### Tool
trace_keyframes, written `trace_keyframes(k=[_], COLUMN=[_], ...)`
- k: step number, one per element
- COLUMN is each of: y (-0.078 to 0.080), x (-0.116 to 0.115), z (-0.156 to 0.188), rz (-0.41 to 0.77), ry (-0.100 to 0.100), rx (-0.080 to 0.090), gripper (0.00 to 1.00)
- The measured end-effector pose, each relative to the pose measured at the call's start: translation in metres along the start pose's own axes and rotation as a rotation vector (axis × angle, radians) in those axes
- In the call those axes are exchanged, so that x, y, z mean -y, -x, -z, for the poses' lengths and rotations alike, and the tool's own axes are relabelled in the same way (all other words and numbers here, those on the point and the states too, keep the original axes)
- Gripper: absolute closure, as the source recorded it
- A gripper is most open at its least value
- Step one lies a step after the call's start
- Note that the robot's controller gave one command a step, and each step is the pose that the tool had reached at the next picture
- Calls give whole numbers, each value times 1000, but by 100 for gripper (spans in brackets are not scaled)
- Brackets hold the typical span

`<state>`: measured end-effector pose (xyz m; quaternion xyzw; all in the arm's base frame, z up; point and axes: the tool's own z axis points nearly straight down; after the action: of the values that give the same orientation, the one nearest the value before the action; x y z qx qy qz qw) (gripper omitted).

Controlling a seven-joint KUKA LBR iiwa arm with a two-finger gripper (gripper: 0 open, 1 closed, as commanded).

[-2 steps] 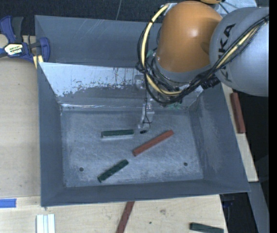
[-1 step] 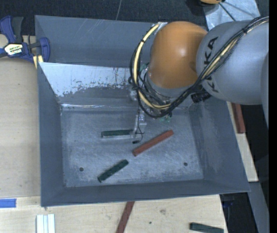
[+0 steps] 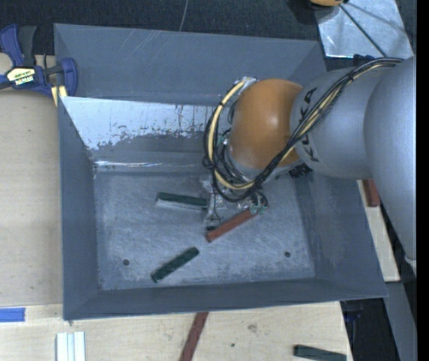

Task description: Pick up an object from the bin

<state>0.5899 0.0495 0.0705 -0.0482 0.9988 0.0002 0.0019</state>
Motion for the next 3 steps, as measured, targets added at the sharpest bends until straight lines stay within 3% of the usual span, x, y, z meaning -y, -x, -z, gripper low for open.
trace_keyframes(k=[1,2,3], y=[0,-6,26], x=[0,4,-13], z=[0,45,51], rz=[-1,79,146], ry=[0,0,-2], rx=[0,-6,11], gripper=[100,100,100])
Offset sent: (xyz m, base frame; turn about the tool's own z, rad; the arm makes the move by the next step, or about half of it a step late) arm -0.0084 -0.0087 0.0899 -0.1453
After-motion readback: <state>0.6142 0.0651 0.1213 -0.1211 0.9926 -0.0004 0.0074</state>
